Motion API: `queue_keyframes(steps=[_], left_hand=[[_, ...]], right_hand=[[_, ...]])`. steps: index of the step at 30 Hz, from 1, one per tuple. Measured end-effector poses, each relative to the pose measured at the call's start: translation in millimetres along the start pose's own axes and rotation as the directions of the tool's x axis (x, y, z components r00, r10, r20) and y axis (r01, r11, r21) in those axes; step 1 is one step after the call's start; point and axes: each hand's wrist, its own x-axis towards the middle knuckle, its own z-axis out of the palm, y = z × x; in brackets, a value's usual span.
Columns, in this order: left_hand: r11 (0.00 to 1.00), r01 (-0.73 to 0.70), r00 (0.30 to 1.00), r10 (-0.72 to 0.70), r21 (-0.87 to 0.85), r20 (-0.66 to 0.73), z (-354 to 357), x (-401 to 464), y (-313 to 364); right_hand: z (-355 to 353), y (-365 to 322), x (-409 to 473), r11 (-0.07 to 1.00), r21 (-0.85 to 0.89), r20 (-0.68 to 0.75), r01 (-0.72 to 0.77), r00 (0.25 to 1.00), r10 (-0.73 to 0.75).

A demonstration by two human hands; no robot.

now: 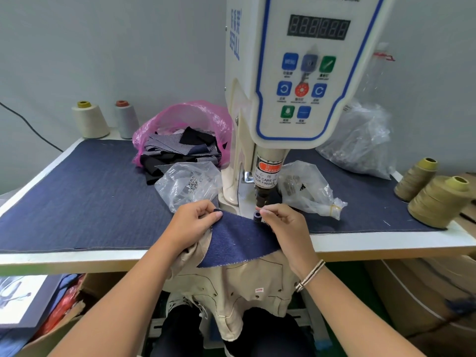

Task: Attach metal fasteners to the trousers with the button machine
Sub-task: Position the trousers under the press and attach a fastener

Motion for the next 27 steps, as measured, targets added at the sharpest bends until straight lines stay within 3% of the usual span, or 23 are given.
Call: queue_keyframes(steps=[5,8,10,12,14,17,21,27], left_hand=[[1.000,-0.007,1.000,0.007,0.018,-0.005,-1,-1,1],[1.000,-0.008,1.000,0.008,0.023,-0.003,-1,-1,1],[0.999,-0.007,1.000,0.007,0.035,-0.004,-1,-1,0],[0.999,-0.004,1.000,0.004,0.037,-0.001,-1,0,0],[1.000,-0.005,1.000,0.005,0.031,0.005,-1,0,-1],[1.000,-0.005,1.000,0.005,0.026,0.000,-1,0,-1],[1.000,-0.006,1.000,0.006,0.024,-0.004,-1,1,-2],[1.000,-0.020,1.000,0.021,0.022,-0.017,0,1,-3]], right_hand=[[-5,4,-1,0.998,-0.029,0.027,0.051,0.998,-0.050],[-19,3,8,0.990,-0.114,-0.047,0.079,0.995,-0.084],[-37,8,18,0.929,-0.352,-0.075,0.112,0.986,-0.147],[-53,17,24,0.782,-0.615,-0.012,0.099,0.991,-0.134],[-61,26,28,0.681,-0.726,0.050,0.090,0.996,-0.078],[-62,27,34,0.644,-0.757,0.103,0.112,0.993,-0.052],[-64,31,27,0.651,-0.732,0.160,0.200,0.980,-0.122],[-66,37,19,0.547,-0.794,0.221,0.265,0.964,-0.146]])
